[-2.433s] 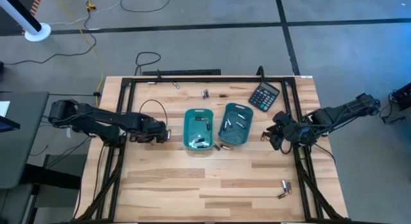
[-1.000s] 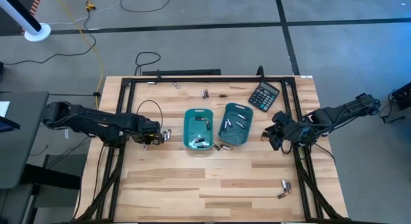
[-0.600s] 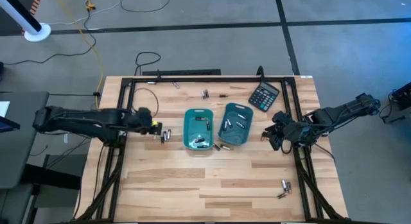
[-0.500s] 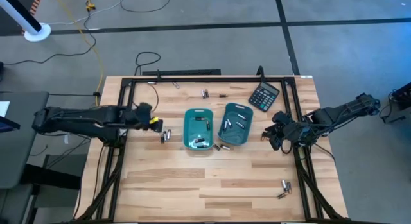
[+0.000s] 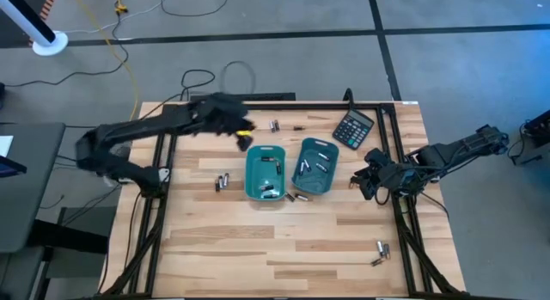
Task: Sort batteries
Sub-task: Put the silver battery into the blue bin
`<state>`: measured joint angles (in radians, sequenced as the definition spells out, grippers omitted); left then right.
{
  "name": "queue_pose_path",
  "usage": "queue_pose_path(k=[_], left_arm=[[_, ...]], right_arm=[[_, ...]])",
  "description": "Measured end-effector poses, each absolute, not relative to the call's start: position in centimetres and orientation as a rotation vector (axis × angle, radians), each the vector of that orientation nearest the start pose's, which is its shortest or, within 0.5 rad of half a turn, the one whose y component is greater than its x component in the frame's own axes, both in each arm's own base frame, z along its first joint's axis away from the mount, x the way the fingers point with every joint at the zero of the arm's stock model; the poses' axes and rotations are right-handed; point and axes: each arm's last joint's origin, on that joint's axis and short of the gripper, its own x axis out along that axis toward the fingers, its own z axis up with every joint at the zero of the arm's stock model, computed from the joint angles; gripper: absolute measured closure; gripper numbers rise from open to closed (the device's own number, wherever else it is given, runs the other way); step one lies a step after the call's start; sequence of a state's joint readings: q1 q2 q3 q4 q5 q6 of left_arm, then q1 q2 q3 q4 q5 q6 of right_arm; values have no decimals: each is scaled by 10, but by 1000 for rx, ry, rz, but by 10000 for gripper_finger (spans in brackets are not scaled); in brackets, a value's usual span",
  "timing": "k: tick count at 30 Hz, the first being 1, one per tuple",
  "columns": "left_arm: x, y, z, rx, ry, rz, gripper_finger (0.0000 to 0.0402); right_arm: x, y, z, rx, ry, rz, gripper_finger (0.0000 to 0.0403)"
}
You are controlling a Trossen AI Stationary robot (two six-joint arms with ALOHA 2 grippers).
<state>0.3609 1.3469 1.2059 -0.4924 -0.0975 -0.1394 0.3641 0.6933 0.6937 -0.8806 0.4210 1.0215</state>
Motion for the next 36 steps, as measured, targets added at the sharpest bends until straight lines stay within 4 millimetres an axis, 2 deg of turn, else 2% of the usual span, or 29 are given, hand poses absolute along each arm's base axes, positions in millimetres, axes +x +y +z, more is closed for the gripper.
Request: queue_pose_path(k=[5,10,15,21,25,28,32,36], left_arm=[[330,124,341,-69,618,355,349],[387,129,335,-14,622,272,349],[435,115,315,-1,628,191,349],[484,81,268,14,699,83,349],[509,63,237,35,739,33,349],[521,59,216,12,767,33,349],[527,61,194,-40,815,55,349],[525,64,188,-43,853,64,349]], right_arm=[[118,32,260,659,687,-462,244],[118,32,260,679,682,-470,244],[118,32,260,678,683,-469,244],[118,32,260,676,684,-469,244],[118,32,260,676,684,-469,244],[118,32,259,656,690,-462,244],[118,32,259,651,694,-458,244],[118,32,259,644,697,-452,244]])
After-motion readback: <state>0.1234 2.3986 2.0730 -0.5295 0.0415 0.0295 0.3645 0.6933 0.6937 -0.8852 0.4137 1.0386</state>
